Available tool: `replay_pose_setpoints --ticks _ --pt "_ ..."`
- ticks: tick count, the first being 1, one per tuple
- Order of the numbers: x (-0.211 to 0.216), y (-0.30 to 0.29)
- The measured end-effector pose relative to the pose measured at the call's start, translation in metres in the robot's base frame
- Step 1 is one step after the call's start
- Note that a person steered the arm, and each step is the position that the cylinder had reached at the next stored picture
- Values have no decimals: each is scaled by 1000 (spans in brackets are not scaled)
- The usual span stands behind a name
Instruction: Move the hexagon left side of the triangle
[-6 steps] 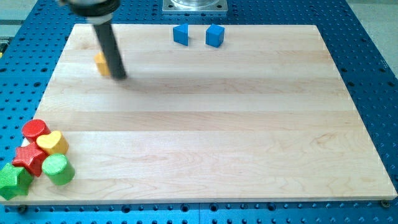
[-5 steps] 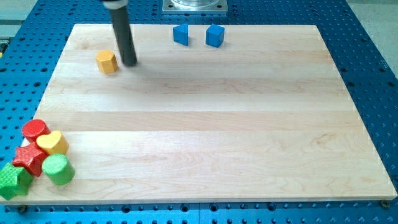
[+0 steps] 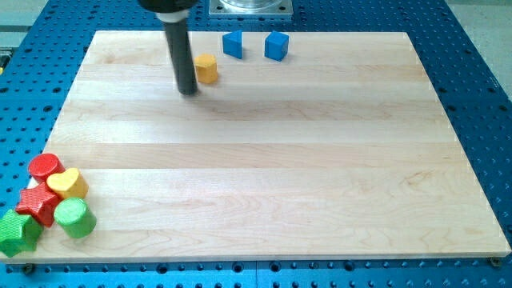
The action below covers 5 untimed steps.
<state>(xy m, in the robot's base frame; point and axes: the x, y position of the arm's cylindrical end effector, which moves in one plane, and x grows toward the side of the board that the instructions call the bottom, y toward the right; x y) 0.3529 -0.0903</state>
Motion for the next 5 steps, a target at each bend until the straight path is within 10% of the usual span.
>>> replay_pose_setpoints --ticks 5 --pt "-61 -54"
